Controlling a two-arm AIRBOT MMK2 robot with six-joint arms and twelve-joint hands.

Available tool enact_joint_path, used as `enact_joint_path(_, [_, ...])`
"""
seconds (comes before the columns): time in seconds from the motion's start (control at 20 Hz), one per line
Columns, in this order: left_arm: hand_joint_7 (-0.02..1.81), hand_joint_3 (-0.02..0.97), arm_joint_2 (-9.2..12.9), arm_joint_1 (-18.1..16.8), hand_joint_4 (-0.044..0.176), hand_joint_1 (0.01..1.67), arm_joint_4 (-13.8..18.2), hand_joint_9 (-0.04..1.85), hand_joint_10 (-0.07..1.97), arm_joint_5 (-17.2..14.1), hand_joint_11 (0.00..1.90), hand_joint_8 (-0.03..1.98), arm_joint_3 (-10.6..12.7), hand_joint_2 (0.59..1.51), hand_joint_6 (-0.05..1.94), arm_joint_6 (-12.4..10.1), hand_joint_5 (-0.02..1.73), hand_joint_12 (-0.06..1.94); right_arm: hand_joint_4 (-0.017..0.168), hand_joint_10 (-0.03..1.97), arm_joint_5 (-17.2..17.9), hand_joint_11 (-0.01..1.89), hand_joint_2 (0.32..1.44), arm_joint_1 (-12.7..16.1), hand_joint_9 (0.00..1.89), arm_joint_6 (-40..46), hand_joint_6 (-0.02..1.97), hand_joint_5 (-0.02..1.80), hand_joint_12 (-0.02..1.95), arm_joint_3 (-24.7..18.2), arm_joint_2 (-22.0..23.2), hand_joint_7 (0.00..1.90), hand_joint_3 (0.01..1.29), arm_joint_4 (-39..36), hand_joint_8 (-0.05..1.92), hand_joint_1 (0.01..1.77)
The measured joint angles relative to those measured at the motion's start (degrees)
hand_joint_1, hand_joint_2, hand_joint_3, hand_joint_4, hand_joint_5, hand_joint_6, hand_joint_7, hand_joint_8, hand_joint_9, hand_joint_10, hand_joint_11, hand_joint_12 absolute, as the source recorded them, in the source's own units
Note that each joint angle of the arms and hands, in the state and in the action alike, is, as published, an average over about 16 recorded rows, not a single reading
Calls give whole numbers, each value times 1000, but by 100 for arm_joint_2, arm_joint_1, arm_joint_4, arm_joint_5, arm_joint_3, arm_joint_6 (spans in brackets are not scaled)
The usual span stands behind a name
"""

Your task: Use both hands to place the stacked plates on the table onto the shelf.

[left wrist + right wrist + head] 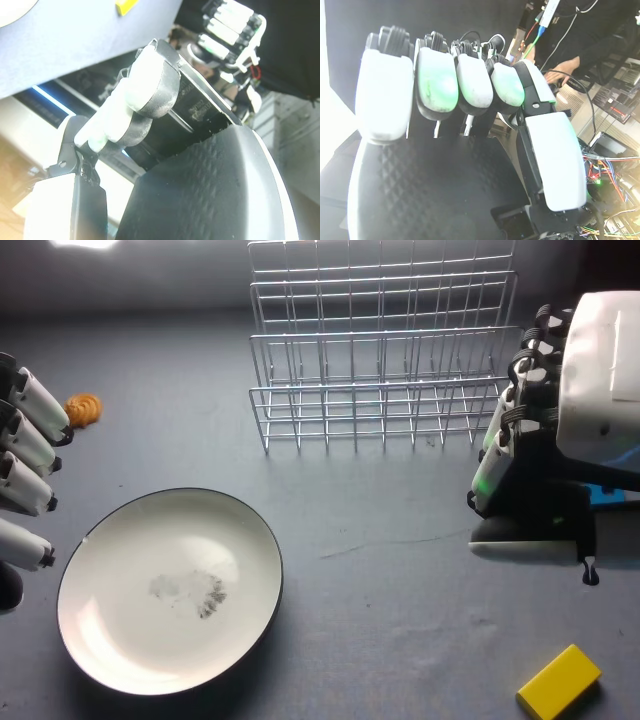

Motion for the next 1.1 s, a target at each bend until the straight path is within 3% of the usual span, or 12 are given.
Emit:
enact_joint_path(0.3, [422, 33, -5, -13, 33, 177, -33, 444, 549, -21, 427, 539, 48, 1105, 494, 18, 397, 542, 21, 608, 2, 580, 1118, 0, 479, -22, 619, 432, 570, -1, 0, 464, 41, -6, 590, 161])
enact_joint_path(0.45, [311, 32, -13, -8, 22, 130, -48, 329, 403, -44, 318, 392, 76, 1094, 360, 21, 298, 394, 13, 453, 1, 440, 1083, 0, 360, -15, 466, 325, 419, -2, 0, 348, 37, -9, 440, 274])
enact_joint_path(0.55, [140, 29, -20, -4, 4, 52, -49, 153, 174, -73, 152, 164, 100, 1076, 148, 8, 150, 165, -2, 223, -2, 244, 1043, 0, 191, -3, 239, 170, 191, -2, 0, 185, 32, -8, 215, 362])
enact_joint_path(0.65, [33, 16, -26, 0, 0, 13, -49, 38, 20, -111, 43, 12, 122, 1077, 12, -9, 53, 10, -3, 57, -5, 96, 1024, 0, 64, 9, 72, 58, 32, -3, 0, 65, 17, -6, 53, 476])
enact_joint_path(1.1, [19, 21, -44, 20, 0, 12, 91, 19, 5, -211, 17, -12, 172, 1078, 11, -121, 22, -15, -3, 6, -43, 34, 963, 1, 22, 69, 23, 21, 20, -3, 0, 12, 15, -4, 13, 1097])
